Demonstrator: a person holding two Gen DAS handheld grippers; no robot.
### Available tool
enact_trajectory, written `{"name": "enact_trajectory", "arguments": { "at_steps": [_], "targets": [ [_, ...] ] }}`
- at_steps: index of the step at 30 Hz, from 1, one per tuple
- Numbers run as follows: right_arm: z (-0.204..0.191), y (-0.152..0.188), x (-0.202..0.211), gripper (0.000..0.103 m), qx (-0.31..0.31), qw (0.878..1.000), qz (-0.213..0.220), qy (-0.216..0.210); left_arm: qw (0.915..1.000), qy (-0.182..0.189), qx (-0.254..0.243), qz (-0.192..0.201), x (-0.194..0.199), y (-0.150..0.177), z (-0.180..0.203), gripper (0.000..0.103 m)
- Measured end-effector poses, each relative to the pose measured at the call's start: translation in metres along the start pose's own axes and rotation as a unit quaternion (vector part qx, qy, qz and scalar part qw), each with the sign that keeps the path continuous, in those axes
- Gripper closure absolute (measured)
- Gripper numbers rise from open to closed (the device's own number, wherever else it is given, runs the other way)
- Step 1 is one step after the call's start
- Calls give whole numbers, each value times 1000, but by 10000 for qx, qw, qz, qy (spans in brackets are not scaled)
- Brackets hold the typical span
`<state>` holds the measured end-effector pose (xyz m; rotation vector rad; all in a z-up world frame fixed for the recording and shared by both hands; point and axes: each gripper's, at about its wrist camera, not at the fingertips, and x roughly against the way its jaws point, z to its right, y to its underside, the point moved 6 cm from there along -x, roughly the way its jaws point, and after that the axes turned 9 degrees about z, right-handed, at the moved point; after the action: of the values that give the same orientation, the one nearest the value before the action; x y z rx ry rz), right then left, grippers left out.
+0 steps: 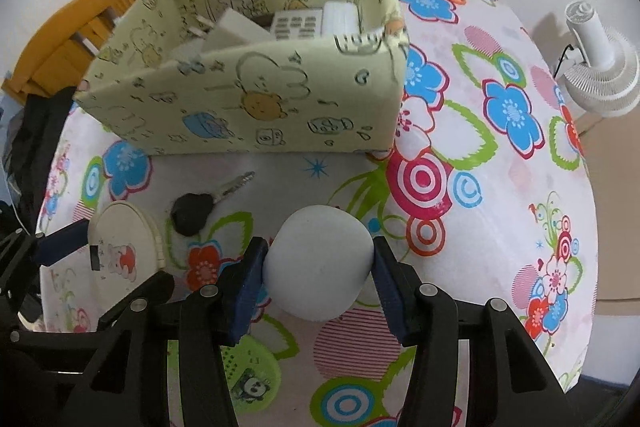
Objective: Organize rigid objects
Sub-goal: 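Grasp the white ball with the right gripper while the left gripper grasps the round white coaster, then carry the coaster with the left gripper while the right gripper carries the ball toward the box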
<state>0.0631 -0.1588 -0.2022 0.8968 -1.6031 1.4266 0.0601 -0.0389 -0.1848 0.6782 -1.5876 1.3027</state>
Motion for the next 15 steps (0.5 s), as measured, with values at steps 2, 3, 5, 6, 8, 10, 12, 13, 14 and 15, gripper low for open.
{"name": "enact_trajectory", "arguments": {
  "at_steps": [2, 3, 5, 6, 8, 10, 12, 13, 14, 15],
  "targets": [
    [0, -1, 6, 48, -14, 10000, 17, 13, 10000, 3, -24, 31, 4, -1, 1, 19],
    [0, -1, 9, 48, -23, 10000, 32, 21, 10000, 1, -43, 61, 7, -2, 2, 19],
    [0, -3, 16, 48, -30, 10000, 87, 24, 9999, -7, -69, 97, 5, 0, 4, 19],
    [1, -4, 19, 48, -34, 9999, 106, 26, 9999, -1, -88, 126, 8, -1, 4, 19],
    [-1, -3, 23, 48, -37, 9999, 155, 37, 9998, 2, -107, 162, 12, -3, 4, 19],
    [-8, -7, 25, 48, -32, 9998, 205, 50, 9997, 15, -131, 215, 18, -6, 5, 19],
    [-10, -10, 28, 48, -34, 9997, 253, 59, 9996, 21, -152, 253, 23, -9, 4, 19],
    [-11, -11, 31, 48, -35, 9996, 283, 63, 9995, 21, -166, 279, 25, -10, 3, 19],
    [-10, -13, 32, 48, -39, 9995, 305, 62, 9994, 14, -177, 310, 28, -12, 3, 19],
    [-10, -14, 36, 48, -41, 9994, 335, 70, 9993, 26, -189, 328, 30, -13, 2, 19]
  ]
}}
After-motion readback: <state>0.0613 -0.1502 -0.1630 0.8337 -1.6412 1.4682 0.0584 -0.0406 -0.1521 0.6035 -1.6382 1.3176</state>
